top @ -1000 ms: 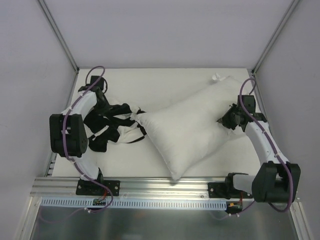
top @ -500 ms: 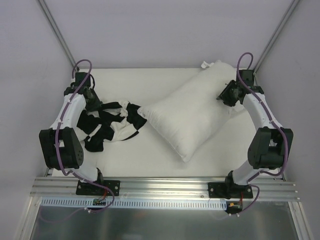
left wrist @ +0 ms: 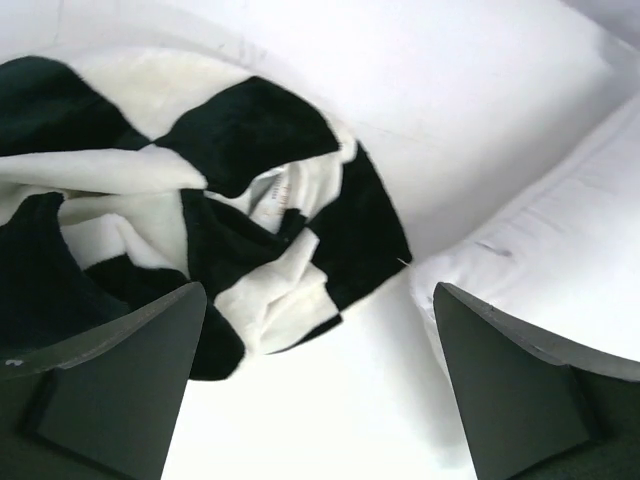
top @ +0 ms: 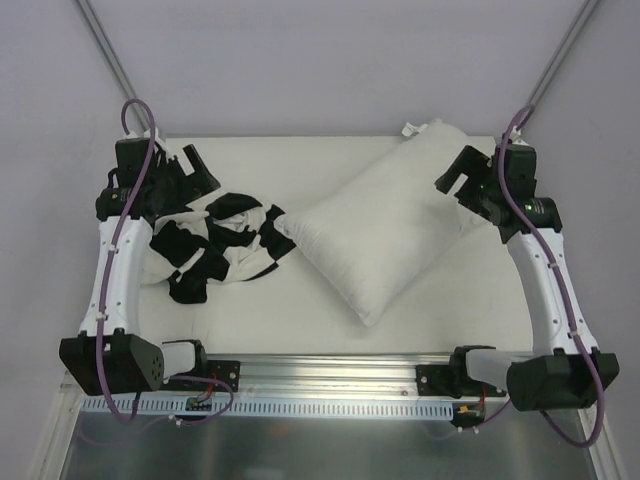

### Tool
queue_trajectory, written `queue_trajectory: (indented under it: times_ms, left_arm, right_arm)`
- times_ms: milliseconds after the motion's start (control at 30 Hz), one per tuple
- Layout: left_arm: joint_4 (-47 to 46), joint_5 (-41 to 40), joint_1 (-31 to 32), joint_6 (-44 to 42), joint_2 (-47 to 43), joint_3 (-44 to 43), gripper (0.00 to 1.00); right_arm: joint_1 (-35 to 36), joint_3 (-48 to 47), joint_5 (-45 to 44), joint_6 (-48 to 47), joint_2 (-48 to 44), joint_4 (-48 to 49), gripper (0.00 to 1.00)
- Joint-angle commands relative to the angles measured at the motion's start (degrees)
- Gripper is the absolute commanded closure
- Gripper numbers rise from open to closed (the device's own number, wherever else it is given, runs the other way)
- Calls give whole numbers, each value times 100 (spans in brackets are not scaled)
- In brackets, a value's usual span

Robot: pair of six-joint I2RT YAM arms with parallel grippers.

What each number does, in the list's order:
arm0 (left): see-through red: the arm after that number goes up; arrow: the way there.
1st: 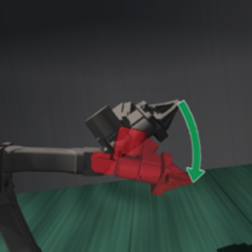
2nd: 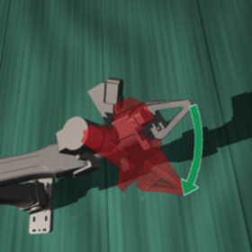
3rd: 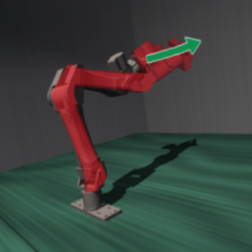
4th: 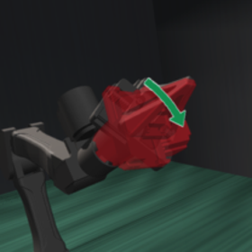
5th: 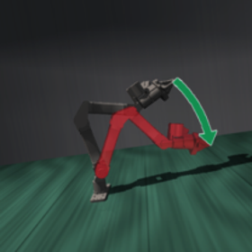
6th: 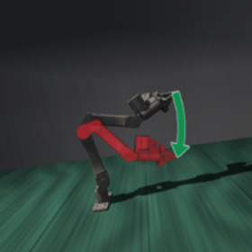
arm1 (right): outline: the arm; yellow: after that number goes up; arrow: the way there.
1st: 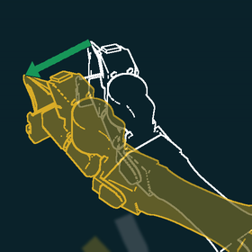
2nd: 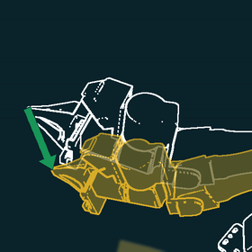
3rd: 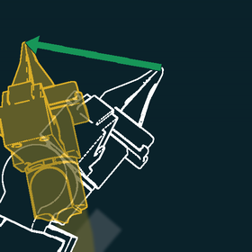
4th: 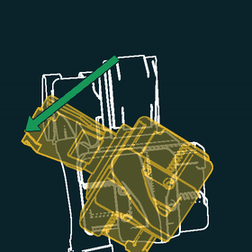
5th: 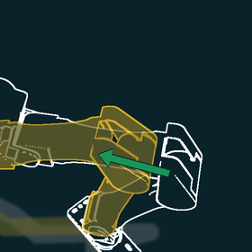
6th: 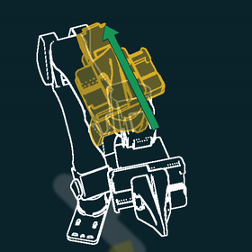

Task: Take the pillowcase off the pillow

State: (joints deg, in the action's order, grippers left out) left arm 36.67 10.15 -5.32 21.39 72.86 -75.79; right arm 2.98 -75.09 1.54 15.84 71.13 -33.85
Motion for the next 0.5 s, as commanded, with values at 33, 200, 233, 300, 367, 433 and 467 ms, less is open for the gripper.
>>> queue_trajectory:
  times_ms: [33, 200, 233, 300, 367, 433, 467]
  left_arm:
    - [104, 1057, 22, -82, -675, -94, 1]
    - [104, 1594, 119, 67, -1413, 361, 1]
    - [104, 1647, 119, 111, -1528, 459, 1]
    - [104, 1736, 154, 164, -1870, 695, 1]
    - [104, 1753, 224, 155, -2099, 820, 1]
    - [104, 1753, 260, 59, -2424, 1004, 1]
    - [113, 1753, 251, 15, -2600, 1109, 1]
  right_arm:
    - [465, 12, -1286, -721, -819, -806, 4]
    - [852, 371, -2192, -995, -1793, -1281, 4]
    - [870, 442, -2263, -1003, -1909, -1361, 4]
    - [879, 600, -2447, -968, -2207, -1510, 4]
    - [879, 863, -2510, -889, -2393, -1625, 4]
    - [888, 1092, -2501, -811, -2613, -1608, 4]
    - [879, 1145, -2518, -775, -2648, -1599, 4]
